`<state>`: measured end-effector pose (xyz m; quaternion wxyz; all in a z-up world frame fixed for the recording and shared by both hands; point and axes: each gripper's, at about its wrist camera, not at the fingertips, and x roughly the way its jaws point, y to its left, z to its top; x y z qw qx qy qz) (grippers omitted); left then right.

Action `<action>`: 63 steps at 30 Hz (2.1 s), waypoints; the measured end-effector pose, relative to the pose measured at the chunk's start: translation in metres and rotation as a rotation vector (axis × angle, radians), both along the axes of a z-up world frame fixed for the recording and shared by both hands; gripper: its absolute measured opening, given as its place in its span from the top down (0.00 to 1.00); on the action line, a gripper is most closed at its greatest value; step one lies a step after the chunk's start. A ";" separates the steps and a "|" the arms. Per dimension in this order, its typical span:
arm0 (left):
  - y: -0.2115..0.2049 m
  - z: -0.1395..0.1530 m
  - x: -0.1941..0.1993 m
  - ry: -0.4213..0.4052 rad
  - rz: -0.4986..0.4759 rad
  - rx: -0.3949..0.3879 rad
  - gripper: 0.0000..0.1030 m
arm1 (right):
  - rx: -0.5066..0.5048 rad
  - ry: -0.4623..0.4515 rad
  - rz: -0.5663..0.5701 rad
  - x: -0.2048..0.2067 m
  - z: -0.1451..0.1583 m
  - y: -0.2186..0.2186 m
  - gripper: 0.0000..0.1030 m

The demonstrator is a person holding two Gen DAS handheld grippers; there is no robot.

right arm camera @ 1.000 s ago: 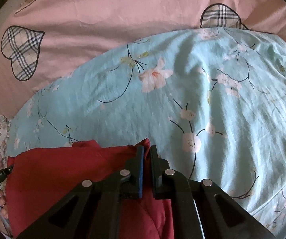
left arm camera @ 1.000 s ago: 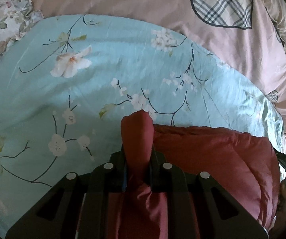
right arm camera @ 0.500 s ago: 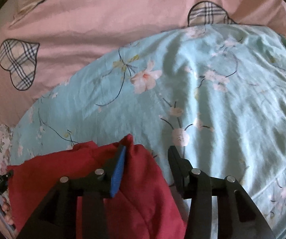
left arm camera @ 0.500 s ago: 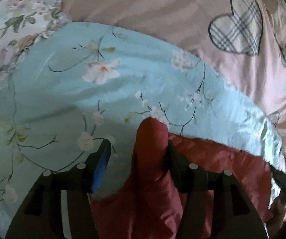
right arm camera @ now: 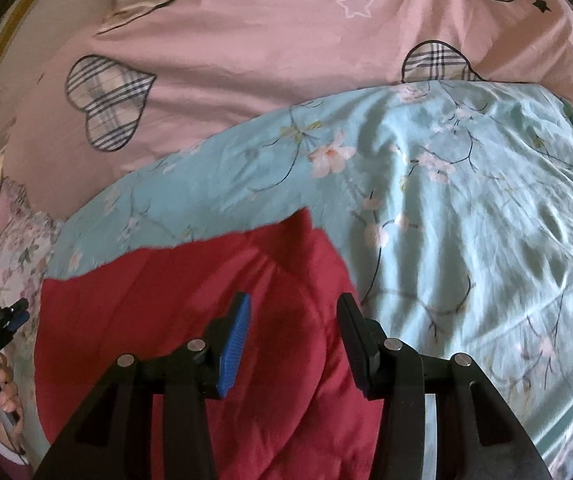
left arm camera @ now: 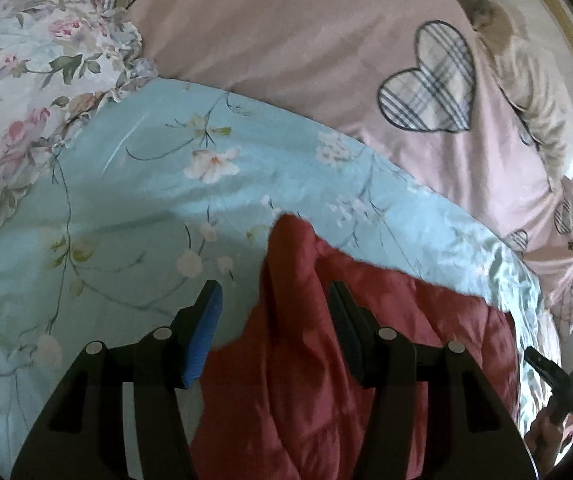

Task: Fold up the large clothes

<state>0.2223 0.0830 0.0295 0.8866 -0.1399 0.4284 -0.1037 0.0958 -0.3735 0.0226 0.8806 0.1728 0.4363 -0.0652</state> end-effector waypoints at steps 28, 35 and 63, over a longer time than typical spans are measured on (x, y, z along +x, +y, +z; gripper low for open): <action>-0.012 -0.023 -0.148 -0.010 -0.138 0.107 0.42 | 0.006 -0.025 0.002 -0.147 0.000 0.048 0.35; -0.017 -0.027 -0.164 0.002 -0.156 0.127 0.38 | -0.052 -0.013 0.005 -0.169 -0.002 0.064 0.32; -0.081 -0.025 -0.192 0.010 -0.280 0.221 0.21 | -0.149 -0.005 0.235 -0.145 -0.012 0.167 0.20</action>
